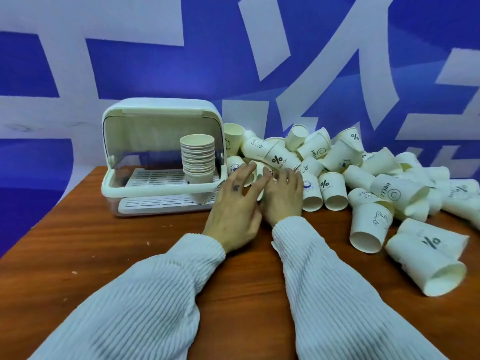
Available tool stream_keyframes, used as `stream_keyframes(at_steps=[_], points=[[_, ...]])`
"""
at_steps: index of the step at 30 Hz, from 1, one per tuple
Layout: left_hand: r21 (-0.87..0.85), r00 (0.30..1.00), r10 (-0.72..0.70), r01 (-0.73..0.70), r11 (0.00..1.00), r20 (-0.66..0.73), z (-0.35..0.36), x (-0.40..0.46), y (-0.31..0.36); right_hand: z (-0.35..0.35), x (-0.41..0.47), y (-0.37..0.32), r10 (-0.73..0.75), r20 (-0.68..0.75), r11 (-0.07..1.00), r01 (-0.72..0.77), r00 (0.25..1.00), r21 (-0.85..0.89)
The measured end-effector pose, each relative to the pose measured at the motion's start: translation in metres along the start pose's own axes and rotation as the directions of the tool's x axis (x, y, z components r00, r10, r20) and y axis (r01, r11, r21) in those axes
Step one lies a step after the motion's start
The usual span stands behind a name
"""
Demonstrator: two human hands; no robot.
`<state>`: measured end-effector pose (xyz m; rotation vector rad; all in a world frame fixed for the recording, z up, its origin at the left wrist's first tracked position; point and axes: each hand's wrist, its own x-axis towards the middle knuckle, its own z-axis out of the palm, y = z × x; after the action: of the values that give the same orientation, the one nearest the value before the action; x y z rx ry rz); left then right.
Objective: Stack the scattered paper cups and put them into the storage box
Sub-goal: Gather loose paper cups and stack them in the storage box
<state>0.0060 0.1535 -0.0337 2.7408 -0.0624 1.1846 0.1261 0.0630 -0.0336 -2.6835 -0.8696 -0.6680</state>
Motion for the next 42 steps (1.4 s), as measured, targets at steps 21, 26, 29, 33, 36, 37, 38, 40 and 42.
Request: stream_keyframes(at_steps=[21, 26, 29, 33, 36, 37, 38, 40, 42], points=[[-0.388, 0.926, -0.366, 0.371, 0.844, 0.090, -0.007, -0.003, 0.003, -0.022, -0.016, 0.046, 0.347, 0.084, 0.911, -0.357, 0.934, 0.206], [-0.358, 0.922, -0.367, 0.385, 0.851, 0.119, -0.007, -0.003, 0.004, -0.030, -0.014, 0.032, 0.363, 0.012, 0.893, -0.351, 0.932, 0.281], [-0.357, 0.917, -0.391, 0.394, 0.847, 0.084, -0.011, -0.004, 0.006, -0.032, -0.018, 0.031, 0.345, 0.170, 0.878, -0.381, 0.923, 0.289], [-0.404, 0.903, -0.428, 0.397, 0.825, 0.012, -0.019, -0.008, 0.009, -0.040, -0.017, 0.030, 0.311, 0.309, 0.885, -0.392, 0.899, 0.251], [-0.417, 0.870, -0.482, 0.403, 0.815, -0.102, -0.029, -0.012, 0.011, -0.050, -0.015, 0.017, 0.225, 0.340, 0.784, -0.377, 0.913, 0.493], [-0.427, 0.849, -0.508, 0.409, 0.806, -0.144, -0.034, -0.013, 0.011, -0.052, -0.015, 0.011, 0.177, 0.318, 0.699, -0.347, 0.931, 0.626], [-0.448, 0.824, -0.534, 0.413, 0.793, -0.187, -0.039, -0.013, 0.010, -0.054, -0.016, 0.005, 0.139, 0.281, 0.612, -0.306, 0.949, 0.729], [-0.507, 0.757, -0.591, 0.408, 0.760, -0.278, -0.051, -0.011, 0.006, -0.057, -0.019, -0.007, 0.109, 0.188, 0.489, -0.217, 0.976, 0.845], [-0.554, 0.676, -0.655, 0.420, 0.719, -0.337, -0.062, -0.010, -0.003, -0.061, -0.024, -0.019, 0.126, 0.104, 0.367, -0.144, 0.987, 0.919]])
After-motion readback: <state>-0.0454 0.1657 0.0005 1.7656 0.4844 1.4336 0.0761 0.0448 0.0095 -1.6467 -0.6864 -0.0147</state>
